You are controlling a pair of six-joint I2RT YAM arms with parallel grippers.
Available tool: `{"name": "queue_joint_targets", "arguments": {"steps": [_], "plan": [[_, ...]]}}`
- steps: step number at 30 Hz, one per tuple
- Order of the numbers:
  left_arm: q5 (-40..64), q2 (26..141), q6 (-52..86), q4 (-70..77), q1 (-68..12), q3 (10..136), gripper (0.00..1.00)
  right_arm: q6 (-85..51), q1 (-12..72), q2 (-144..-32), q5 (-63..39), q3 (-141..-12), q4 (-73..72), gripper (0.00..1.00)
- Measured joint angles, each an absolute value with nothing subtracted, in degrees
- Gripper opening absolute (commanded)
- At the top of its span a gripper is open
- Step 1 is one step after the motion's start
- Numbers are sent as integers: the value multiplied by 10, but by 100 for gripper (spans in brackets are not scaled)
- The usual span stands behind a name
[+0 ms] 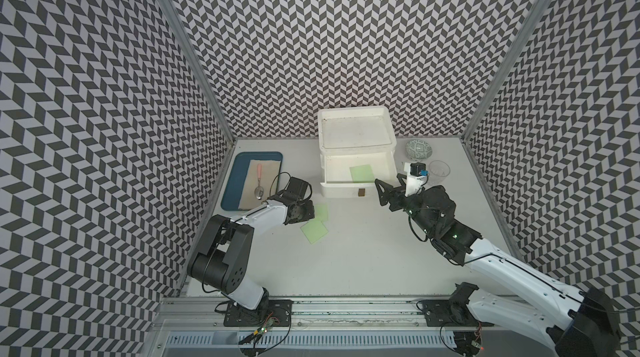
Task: Please put the sticky notes in the drawer by color
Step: Pick up the sticky notes from the center of the board.
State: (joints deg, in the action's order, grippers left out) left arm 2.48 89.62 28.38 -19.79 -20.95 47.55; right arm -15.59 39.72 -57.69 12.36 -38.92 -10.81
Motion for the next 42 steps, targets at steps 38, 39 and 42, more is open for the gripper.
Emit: {"name": "queue_joint_targets", "arguments": {"steps": [38,39,42], "plan": [[163,813,324,13,-142,331,47,-338,627,-872,80,-351,-209,82],[165,818,322,14,-142,331,48,-352,625,-889,81,-351,-221,81],[174,835,317,16,-142,331,48,-389,620,-938,74,-355,-246,78]]}}
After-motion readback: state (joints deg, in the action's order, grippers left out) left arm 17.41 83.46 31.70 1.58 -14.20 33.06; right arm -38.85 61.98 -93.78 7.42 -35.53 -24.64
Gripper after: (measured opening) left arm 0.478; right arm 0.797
